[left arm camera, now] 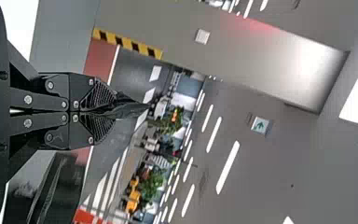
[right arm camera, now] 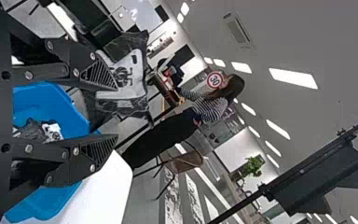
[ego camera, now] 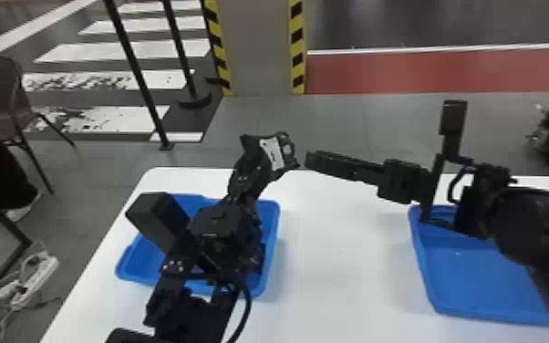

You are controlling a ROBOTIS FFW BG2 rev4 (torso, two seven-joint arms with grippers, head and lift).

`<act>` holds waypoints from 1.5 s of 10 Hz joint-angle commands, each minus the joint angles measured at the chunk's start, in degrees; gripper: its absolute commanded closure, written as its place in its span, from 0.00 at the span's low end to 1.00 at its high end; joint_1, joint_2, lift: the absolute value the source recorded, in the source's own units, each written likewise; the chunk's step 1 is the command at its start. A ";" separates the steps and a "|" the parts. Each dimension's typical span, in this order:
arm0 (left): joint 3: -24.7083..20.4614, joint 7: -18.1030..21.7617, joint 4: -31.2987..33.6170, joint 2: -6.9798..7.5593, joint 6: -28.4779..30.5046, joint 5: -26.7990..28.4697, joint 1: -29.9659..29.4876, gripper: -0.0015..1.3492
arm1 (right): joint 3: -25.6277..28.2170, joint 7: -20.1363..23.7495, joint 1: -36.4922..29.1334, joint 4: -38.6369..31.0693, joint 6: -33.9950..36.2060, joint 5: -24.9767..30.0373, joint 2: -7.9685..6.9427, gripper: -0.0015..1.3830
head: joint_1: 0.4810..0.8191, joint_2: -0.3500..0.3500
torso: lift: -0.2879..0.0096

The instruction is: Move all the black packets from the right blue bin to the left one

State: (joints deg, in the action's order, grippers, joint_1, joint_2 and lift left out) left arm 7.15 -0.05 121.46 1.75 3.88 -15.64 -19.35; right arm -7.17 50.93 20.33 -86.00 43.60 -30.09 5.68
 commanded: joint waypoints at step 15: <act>-6.63 -5.04 6.86 -0.08 -5.58 10.71 -13.70 0.20 | 13.59 -16.13 -31.29 -25.87 -21.52 14.80 1.00 0.15 | 0.63 0.66 | 0.60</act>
State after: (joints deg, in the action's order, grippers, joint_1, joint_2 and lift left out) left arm 0.34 -5.09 125.45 1.67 -1.03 -4.08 -30.58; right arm 6.02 34.95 -8.46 -111.41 24.76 -15.33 6.77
